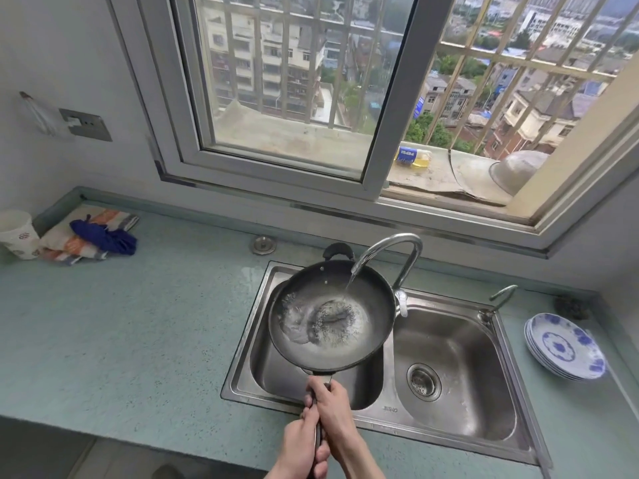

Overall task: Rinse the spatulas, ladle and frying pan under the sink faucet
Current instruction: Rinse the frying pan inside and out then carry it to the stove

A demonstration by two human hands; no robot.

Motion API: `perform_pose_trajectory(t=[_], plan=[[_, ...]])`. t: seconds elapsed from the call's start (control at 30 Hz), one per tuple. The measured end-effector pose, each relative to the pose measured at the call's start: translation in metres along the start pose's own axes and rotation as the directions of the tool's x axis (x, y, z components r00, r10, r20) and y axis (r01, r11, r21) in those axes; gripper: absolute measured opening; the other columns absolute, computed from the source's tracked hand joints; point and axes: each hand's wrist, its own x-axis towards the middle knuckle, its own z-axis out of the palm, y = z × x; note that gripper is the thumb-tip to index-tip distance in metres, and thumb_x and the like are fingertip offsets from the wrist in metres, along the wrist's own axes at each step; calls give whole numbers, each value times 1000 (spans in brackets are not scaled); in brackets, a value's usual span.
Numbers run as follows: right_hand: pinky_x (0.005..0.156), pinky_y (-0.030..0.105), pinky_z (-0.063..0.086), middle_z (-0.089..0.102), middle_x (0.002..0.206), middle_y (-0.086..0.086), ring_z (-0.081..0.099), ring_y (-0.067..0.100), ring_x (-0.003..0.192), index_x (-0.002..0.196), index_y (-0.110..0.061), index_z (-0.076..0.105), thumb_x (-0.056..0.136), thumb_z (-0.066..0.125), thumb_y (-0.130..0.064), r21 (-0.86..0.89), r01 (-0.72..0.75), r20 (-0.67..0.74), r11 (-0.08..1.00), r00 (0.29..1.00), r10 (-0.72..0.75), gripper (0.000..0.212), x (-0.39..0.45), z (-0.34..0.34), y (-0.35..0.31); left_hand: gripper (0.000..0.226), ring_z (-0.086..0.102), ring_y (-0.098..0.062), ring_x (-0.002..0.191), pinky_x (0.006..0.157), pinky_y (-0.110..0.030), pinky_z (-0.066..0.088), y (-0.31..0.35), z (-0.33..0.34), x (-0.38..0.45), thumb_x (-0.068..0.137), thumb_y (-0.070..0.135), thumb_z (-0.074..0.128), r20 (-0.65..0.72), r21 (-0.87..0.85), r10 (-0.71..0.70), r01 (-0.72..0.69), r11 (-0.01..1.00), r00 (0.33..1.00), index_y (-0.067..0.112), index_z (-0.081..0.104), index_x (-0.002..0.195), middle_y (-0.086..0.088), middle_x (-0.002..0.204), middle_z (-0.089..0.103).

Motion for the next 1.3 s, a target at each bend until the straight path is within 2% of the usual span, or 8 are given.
perform_pose_trajectory(t=[0.1,0.27,0.4,0.6,0.8,0.93,1.13,1.3], plan=[[46,26,40,48,61,10,46,20,48,77,-9,52,97,60,-11,71,-33,34,997,999,31,21,-1,-1,4,74,48,-24,33,41,-27,36,-1,0,-6,107,44,44,3,60,34,-34,998,999,10,53,41,-15,44,48],[46,26,39,46,59,7,44,19,45,78,-10,55,101,60,-15,195,-74,77,978,995,60,24,0,0,9,64,42,-21,27,33,-21,32,10,3,-22,111,28,40,-3,49,110,-110,993,994,5,49,52,-13,42,45],[42,22,39,46,55,6,44,16,39,80,-6,56,103,57,-11,248,-96,79,964,994,79,23,4,1,2,60,45,-23,31,37,-24,35,15,8,-24,109,34,41,-35,69,106,-103,992,994,8,51,56,-15,45,47],[39,19,38,49,50,7,46,15,37,74,-3,57,102,56,-8,132,-68,14,989,998,67,28,5,5,-10,58,45,-21,34,37,-24,39,28,6,-21,109,36,40,-7,-10,40,-40,999,999,10,49,57,-12,48,46],[43,24,41,50,56,12,47,20,44,74,-3,57,99,58,-8,73,-23,-20,997,1000,24,26,5,5,-7,62,42,-21,32,36,-24,39,24,-1,-18,108,36,43,36,-74,-13,16,997,999,13,45,51,-11,46,42],[48,27,42,51,60,12,49,21,48,77,-5,58,101,60,-15,74,2,8,997,1000,-2,27,4,1,-3,62,41,-20,29,33,-22,37,23,-1,-16,109,32,42,46,-59,3,-1,998,999,12,43,51,-11,45,42],[49,29,43,50,61,11,49,21,49,82,-6,57,103,60,-19,124,-6,70,992,998,-3,25,3,4,-1,63,42,-21,31,36,-23,38,18,-5,-15,108,37,45,56,-68,-5,9,998,998,14,43,50,-12,46,42],[47,28,43,52,61,14,48,21,48,80,-4,56,97,62,-11,70,-5,-10,998,1000,6,19,3,9,-2,64,38,-18,28,34,-20,35,24,-8,-22,108,34,45,55,-150,-28,36,988,998,13,41,48,-7,44,38]])
